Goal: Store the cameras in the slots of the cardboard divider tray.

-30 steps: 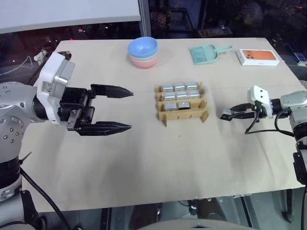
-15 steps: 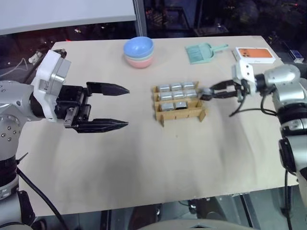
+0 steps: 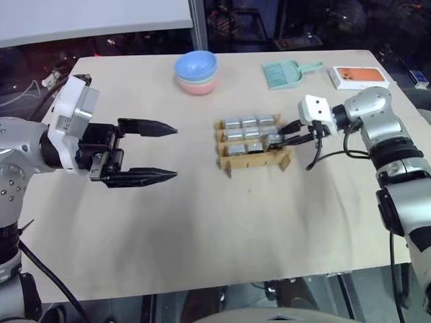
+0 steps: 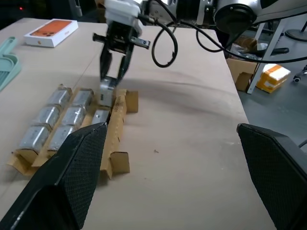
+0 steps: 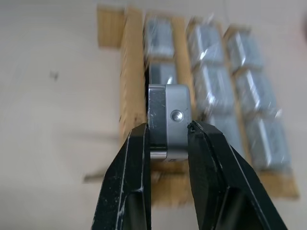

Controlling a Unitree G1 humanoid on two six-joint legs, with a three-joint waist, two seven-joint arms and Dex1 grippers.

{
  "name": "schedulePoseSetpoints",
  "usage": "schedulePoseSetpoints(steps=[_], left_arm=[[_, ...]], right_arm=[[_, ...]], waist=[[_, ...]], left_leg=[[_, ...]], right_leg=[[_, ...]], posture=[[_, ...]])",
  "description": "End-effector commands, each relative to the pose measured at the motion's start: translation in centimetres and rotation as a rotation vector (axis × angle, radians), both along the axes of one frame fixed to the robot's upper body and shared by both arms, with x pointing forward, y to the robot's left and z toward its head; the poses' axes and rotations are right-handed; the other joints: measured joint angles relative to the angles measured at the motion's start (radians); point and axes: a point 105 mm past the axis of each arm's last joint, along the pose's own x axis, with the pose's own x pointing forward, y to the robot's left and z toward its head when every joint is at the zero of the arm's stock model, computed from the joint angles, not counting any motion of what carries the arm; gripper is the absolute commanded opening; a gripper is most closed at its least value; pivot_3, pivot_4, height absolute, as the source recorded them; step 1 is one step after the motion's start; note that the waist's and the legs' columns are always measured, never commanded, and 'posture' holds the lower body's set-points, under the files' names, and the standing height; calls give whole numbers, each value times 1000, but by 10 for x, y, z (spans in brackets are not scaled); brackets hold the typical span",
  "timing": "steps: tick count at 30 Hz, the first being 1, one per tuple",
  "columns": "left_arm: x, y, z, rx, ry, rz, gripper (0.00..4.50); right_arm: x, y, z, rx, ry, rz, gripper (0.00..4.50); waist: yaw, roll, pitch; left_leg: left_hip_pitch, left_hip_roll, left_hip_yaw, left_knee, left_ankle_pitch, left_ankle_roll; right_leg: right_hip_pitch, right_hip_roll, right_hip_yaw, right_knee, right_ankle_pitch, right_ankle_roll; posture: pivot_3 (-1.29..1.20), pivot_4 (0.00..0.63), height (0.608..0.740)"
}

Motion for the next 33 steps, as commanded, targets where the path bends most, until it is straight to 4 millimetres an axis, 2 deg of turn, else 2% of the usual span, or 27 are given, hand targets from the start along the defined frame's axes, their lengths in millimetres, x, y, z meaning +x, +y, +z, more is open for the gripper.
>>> schedulePoseSetpoints(steps=[1, 9, 14, 16, 19, 20, 21, 25, 27, 29, 31, 33], left_arm=[[-3, 0, 9, 16, -42, 2, 4500], [-3, -3, 8, -3, 13, 16, 4500], [-3, -4, 8, -4, 15, 15, 4500], [-3, -4, 8, -4, 17, 18, 4500], [-2, -4, 7, -5, 18, 19, 4500], [-2, -4, 7, -6, 20, 21, 4500], [-2, -5, 7, -6, 22, 21, 4500], [1, -5, 3, -4, 17, 45, 4500], [-1, -1, -13, 21, 68, 113, 4500], [-12, 0, -30, 47, 97, 145, 4500], [-19, -1, -38, 24, 112, 171, 4500], [-24, 6, -59, 66, 130, 263, 4500]], right_arm=[[-1, -3, -2, -33, -24, 12, 544], [8, 9, -8, -11, -19, -50, 544], [5, 3, -19, -81, 37, -54, 544], [2, 2, -22, -83, 71, -47, 1601], [7, 8, -14, -19, -20, -55, 2734], [9, 9, -11, 0, -52, -65, 3392], [9, 8, -7, 15, -65, -61, 3796], [4, 0, 9, 108, -85, -59, 3796], [-12, -11, 17, 242, -55, -61, 3796], [-32, -27, 14, 321, -8, -92, 3796], [-45, -37, 6, 337, 3, -148, 3796], [-57, -52, -6, 369, -42, -233, 3796]], waist=[[-2, 0, 0], [-1, 0, 0], [-1, 0, 0], [0, 0, 0], [0, 0, 0], [-1, 0, 0], [-2, 0, 0], [-1, 0, 0], [0, 0, 0], [4, 1, -1], [14, 0, 0], [18, 0, 0]], left_leg=[[0, 0, 0, 0, 0, 0], [0, 0, -1, 0, 0, 0], [0, 0, -1, 0, 0, 0], [0, 0, -1, 0, 0, 0], [0, 0, 0, 0, 0, 0], [0, 0, -1, 0, 0, 0], [0, 0, -1, 0, 0, 0], [0, 0, -1, 0, 0, 0], [0, 0, -1, 0, 0, 0], [1, 3, -3, -2, 0, 0], [-3, 3, -4, -3, 0, 0], [-3, 3, -3, -3, 0, 0]], right_leg=[[0, 0, 0, 0, 0, 0], [0, 0, 1, 0, 0, 0], [0, 0, 1, 0, 0, 0], [0, 0, 1, 0, 0, 0], [0, 0, 0, 0, 0, 0], [0, 0, 0, 0, 0, 0], [0, 0, 1, 0, 0, 0], [0, 0, 1, 0, 0, 0], [0, 0, 1, 0, 0, 0], [0, -1, 1, 0, 0, 0], [-3, -3, 0, -1, 0, 1], [-4, -3, 0, -1, 0, 1]], posture=[[0, 150, 740], [0, 150, 740], [0, 150, 740], [0, 150, 740], [0, 150, 740], [0, 150, 740], [0, 150, 740], [0, 150, 740], [0, 150, 740], [0, 150, 740], [0, 150, 740], [0, 150, 740]])
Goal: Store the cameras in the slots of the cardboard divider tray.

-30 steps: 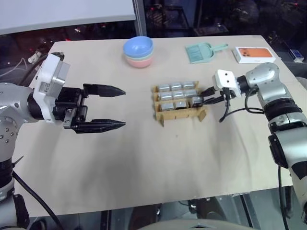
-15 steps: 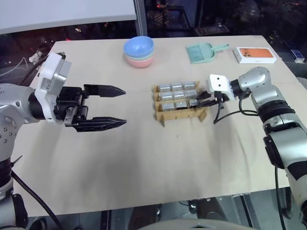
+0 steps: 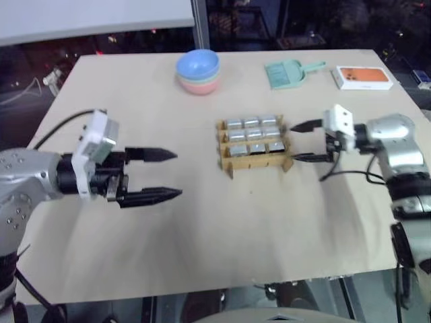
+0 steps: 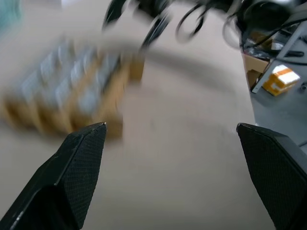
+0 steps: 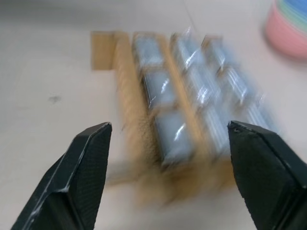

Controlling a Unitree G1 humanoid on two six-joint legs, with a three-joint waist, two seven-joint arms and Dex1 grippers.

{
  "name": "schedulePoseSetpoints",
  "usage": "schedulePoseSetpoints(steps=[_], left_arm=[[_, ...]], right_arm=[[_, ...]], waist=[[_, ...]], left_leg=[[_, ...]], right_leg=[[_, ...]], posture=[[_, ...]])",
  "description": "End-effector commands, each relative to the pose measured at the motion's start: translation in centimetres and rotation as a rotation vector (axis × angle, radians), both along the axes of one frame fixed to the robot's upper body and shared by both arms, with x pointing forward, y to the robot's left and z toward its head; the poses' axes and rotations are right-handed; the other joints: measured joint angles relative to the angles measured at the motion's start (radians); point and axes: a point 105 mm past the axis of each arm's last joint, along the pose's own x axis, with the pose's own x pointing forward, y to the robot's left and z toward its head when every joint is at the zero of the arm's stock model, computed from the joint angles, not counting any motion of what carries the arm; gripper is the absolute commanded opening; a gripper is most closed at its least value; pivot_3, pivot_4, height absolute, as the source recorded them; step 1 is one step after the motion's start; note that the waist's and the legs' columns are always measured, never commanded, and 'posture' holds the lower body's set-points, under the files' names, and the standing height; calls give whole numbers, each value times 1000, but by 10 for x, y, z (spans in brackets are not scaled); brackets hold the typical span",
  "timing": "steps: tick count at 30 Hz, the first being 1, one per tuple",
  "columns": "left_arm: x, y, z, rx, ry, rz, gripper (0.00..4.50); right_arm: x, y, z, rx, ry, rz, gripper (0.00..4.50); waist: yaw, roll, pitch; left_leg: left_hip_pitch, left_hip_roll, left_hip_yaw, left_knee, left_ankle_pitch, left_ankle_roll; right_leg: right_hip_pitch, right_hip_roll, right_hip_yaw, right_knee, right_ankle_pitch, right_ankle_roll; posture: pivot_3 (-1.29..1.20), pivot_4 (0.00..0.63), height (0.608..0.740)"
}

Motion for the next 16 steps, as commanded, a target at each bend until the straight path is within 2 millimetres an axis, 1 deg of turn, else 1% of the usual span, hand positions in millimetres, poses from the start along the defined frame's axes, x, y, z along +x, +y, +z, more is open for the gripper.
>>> schedulePoseSetpoints(steps=[1, 2, 3, 5, 8, 9, 10, 12, 13, 16], left_arm=[[-14, 9, -15, 100, -46, 126, 4500], [-18, 13, -23, 126, -27, 160, 4500], [-20, 18, -31, 117, -43, 206, 4500], [-25, 22, -48, 75, -42, 303, 4500], [-33, 27, -70, 63, -60, 374, 4500], [-32, 31, -74, 59, -76, 409, 4500], [-29, 35, -78, 63, -88, 447, 4500], [-25, 36, -77, 25, -133, 494, 4500], [-21, 38, -75, 2, -171, 524, 4500], [-21, 42, -79, -19, -200, 543, 4500]], right_arm=[[-23, -19, 8, 97, -103, -127, 3796], [-30, -24, 3, 116, -96, -165, 3796], [-46, -31, -12, 128, -45, -207, 3796], [-76, -42, -37, 126, 21, -260, 3796], [-98, -57, -54, 155, 70, -362, 3796], [-103, -61, -58, 162, 77, -388, 3796], [-105, -65, -62, 163, 70, -421, 3796], [-109, -72, -69, 165, 81, -461, 3796], [-110, -75, -72, 163, 82, -474, 3796], [-112, -81, -77, 161, 97, -506, 3796]], waist=[[1, 0, 0], [3, 0, 0], [7, 1, 0], [15, 2, -1], [17, 1, -1], [15, 1, -1], [13, 0, -1], [9, -1, -1], [7, 0, -2], [7, -1, -2]], left_leg=[[1, 0, 1, 0, 0, 0], [2, 0, 2, -1, -1, 1], [4, 0, 2, -2, -1, 1], [5, 0, 3, -2, -2, 3], [7, 0, 4, 1, -3, 4], [8, 1, 4, 2, -3, 4], [11, 0, 4, 4, -2, 4], [18, 1, 5, 4, -3, 4], [22, 2, 4, 4, -5, 0], [23, 2, 3, 3, -5, 0]], right_leg=[[0, 0, 1, 0, 0, 0], [1, 0, 1, 0, 0, 0], [2, 0, 2, 0, 0, 0], [2, 1, 2, 1, -2, -2], [6, 1, 1, 1, -3, -4], [6, 1, 1, 0, -4, -2], [9, 1, 3, 1, -5, 0], [14, 1, 4, 0, -5, 0], [16, 1, 4, 0, -5, 0], [17, 1, 3, 0, -5, 0]], posture=[[0, 150, 740], [0, 150, 740], [0, 150, 740], [0, 150, 740], [0, 150, 740], [0, 150, 740], [0, 150, 740], [0, 150, 740], [0, 150, 740], [0, 150, 740]])
